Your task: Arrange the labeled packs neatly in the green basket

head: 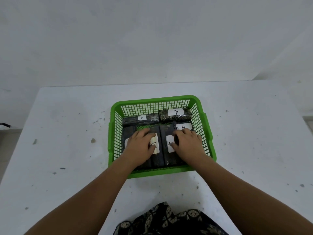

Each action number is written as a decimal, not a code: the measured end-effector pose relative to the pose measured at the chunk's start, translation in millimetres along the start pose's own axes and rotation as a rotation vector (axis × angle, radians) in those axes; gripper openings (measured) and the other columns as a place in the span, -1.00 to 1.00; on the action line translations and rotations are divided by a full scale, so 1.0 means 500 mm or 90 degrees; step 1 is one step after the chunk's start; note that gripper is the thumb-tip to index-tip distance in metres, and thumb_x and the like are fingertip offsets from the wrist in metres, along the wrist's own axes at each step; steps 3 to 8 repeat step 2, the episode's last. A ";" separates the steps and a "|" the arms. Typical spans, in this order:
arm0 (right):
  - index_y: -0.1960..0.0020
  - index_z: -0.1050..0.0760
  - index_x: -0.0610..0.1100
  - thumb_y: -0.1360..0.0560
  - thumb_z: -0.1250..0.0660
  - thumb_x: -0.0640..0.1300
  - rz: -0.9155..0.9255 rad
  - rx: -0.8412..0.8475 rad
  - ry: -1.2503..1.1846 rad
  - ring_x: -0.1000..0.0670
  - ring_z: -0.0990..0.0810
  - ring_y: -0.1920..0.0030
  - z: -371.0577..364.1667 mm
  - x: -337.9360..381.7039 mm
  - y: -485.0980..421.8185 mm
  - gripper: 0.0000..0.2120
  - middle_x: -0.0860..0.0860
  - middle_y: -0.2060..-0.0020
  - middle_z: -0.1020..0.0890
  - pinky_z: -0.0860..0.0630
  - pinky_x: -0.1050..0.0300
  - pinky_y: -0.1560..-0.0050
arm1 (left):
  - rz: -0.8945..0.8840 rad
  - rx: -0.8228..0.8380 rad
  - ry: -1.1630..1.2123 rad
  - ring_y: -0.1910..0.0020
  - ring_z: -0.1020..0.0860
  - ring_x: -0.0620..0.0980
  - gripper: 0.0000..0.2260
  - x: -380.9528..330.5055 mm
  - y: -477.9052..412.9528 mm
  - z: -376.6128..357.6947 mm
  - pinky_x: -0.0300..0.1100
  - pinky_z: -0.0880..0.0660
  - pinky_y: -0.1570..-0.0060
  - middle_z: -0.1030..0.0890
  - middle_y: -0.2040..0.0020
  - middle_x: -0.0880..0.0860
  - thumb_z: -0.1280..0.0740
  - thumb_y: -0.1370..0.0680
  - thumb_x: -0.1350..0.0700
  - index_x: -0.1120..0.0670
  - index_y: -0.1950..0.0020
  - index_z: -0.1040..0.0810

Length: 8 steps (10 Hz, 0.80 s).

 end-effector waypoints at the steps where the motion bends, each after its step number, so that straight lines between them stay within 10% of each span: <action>1: -0.25 -0.41 0.01 -0.48 -0.27 0.09 -0.008 -0.033 -0.034 -0.18 -0.41 -0.22 0.036 -0.002 -0.003 -0.62 -0.08 -0.20 -0.49 -0.30 -0.16 -0.23 | -0.001 -0.029 0.014 -0.43 -0.22 0.14 -0.60 0.001 -0.002 0.059 0.20 -0.19 -0.41 -0.31 -0.46 0.08 -0.25 -0.52 -0.04 -0.06 -0.36 -0.38; 8: -0.26 -0.41 0.03 -0.48 -0.27 0.08 0.007 -0.096 -0.079 -0.17 -0.40 -0.24 0.104 0.006 -0.031 -0.62 -0.08 -0.23 -0.47 -0.26 -0.19 -0.28 | -0.001 -0.097 0.002 -0.43 -0.24 0.14 -0.62 -0.020 -0.029 0.144 0.20 -0.16 -0.42 -0.32 -0.45 0.10 -0.24 -0.54 -0.02 -0.03 -0.35 -0.39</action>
Point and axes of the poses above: each hand's wrist, its own y-axis away from the middle knuckle, its own z-axis out of the back of the hand, x = y × z, the point moved 4 cm from there along -y, towards the middle knuckle
